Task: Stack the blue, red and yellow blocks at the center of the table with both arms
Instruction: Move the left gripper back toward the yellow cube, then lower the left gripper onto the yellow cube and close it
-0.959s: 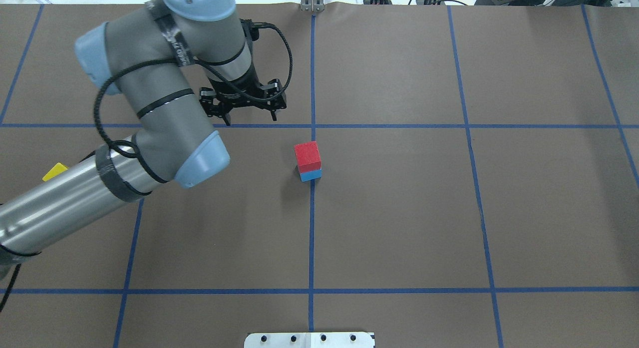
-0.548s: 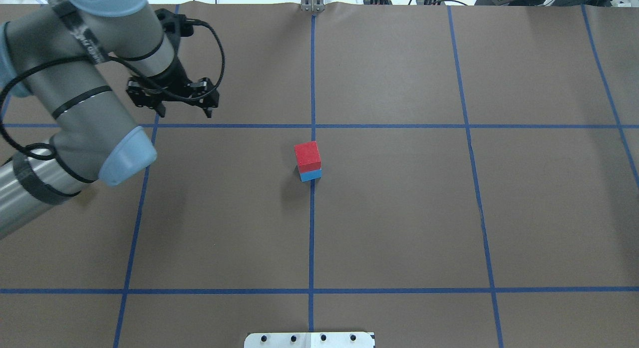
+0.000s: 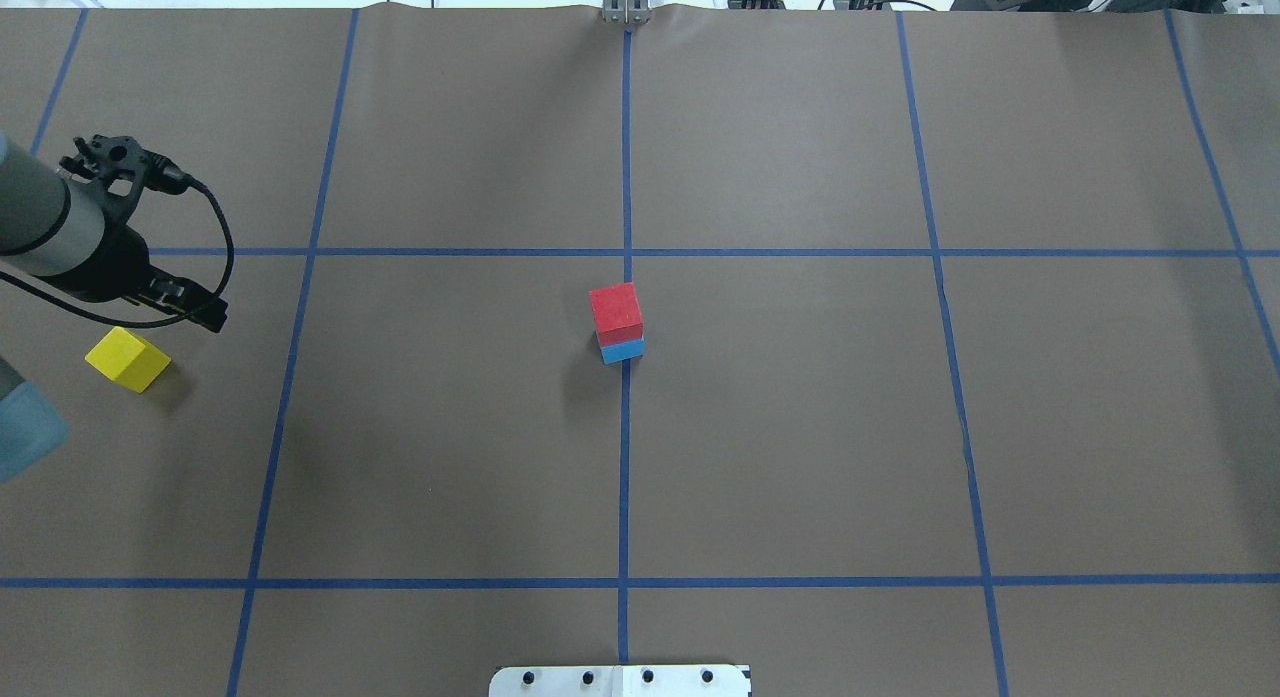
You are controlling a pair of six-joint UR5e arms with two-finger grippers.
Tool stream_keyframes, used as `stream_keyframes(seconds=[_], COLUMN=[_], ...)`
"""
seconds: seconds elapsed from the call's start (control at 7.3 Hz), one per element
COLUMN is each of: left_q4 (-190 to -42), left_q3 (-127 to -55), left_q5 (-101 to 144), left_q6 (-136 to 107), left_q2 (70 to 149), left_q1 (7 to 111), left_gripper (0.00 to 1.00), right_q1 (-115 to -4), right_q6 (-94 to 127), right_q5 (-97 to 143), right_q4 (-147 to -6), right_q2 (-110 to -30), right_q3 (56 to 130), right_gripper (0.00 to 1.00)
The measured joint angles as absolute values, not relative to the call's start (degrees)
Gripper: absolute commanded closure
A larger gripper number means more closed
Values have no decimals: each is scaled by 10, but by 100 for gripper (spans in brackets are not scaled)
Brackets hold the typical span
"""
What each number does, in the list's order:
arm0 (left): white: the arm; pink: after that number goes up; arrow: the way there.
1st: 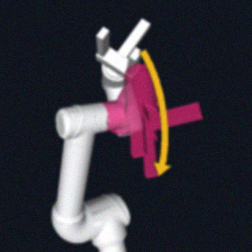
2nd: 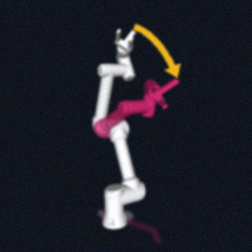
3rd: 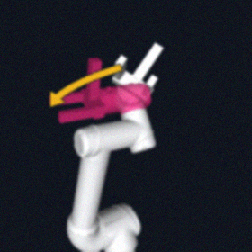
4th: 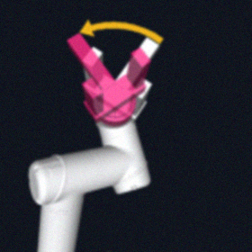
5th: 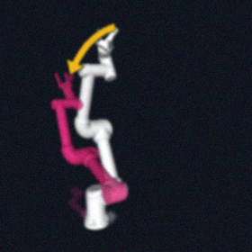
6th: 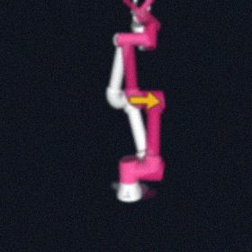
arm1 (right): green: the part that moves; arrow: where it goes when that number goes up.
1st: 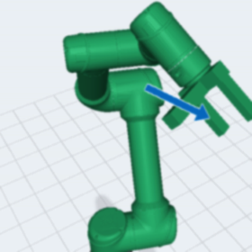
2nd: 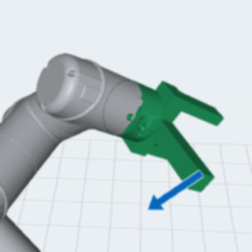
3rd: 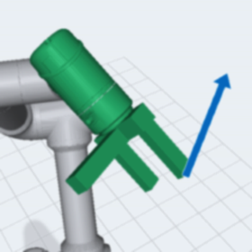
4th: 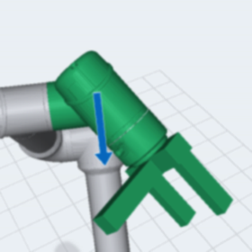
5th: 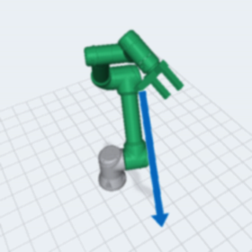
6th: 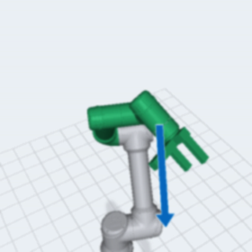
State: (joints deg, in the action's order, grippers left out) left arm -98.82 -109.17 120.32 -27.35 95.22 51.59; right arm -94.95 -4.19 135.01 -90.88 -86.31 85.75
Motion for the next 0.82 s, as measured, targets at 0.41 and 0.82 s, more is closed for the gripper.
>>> stream_keyframes(seconds=[0.41, 0.82], left_q4=[-1065, -1089], left_q3=[-1082, -1044], left_q5=[1202, 1201], left_q6=[-205, -199], left_q2=[890, 888], left_q1=[515, 512], left_gripper=[0, 0], right_q1=[-944, -943], right_q6=[-41, -41], right_q5=[1351, 1351], right_q4=[-909, -909], right_q2=[-861, -861], right_q3=[857, 857], right_gripper=[0, 0])
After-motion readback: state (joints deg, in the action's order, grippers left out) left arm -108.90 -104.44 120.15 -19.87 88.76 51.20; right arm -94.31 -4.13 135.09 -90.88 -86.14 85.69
